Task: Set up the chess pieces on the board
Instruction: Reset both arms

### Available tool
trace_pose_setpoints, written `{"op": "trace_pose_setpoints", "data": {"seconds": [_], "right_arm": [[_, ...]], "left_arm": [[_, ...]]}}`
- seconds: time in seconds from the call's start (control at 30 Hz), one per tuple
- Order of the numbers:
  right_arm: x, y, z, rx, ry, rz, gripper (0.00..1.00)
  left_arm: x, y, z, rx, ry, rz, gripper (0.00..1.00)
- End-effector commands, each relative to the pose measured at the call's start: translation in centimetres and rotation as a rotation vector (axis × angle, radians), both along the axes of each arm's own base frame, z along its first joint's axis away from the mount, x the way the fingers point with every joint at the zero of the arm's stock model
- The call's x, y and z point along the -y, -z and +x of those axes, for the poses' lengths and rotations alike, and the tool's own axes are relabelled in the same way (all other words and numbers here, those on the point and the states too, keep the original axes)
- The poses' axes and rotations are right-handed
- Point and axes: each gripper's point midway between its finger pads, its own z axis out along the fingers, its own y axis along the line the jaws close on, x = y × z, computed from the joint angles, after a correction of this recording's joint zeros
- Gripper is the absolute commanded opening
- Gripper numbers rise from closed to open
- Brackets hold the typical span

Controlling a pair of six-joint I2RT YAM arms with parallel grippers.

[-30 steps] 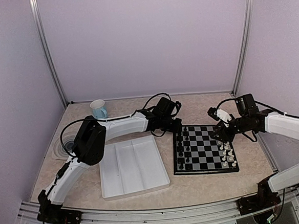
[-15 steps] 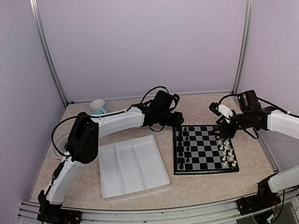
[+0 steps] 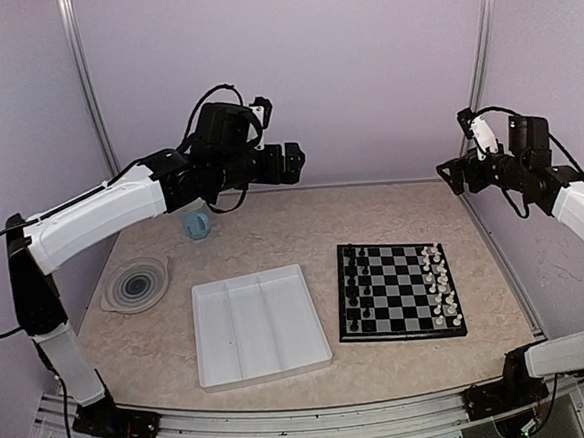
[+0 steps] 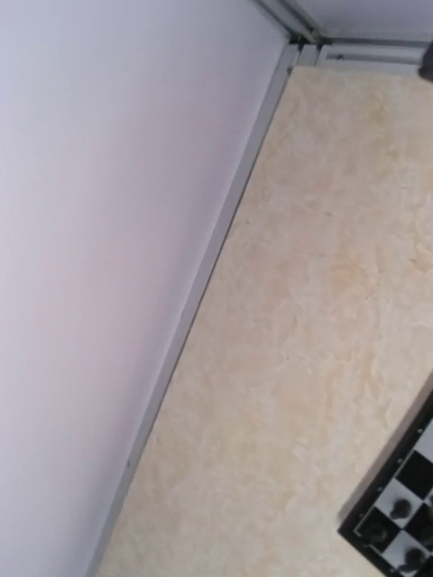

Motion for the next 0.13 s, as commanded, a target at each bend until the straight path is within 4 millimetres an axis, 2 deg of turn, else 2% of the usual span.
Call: {"op": "trace_pose_setpoints", "data": {"seconds": [0.0, 0.1], "right_arm": [[1.4, -0.1, -1.2, 0.041, 0.087, 0.044, 0.99], [0.7, 0.4, -2.0, 0.034, 0.049, 0.058, 0.99]], "left_arm": [[-5.8, 4.7, -1.2, -0.061, -0.136, 0.119, 0.99], [-8.1, 6.8, -1.9, -0.111, -0.163, 0.119, 0.99]]}}
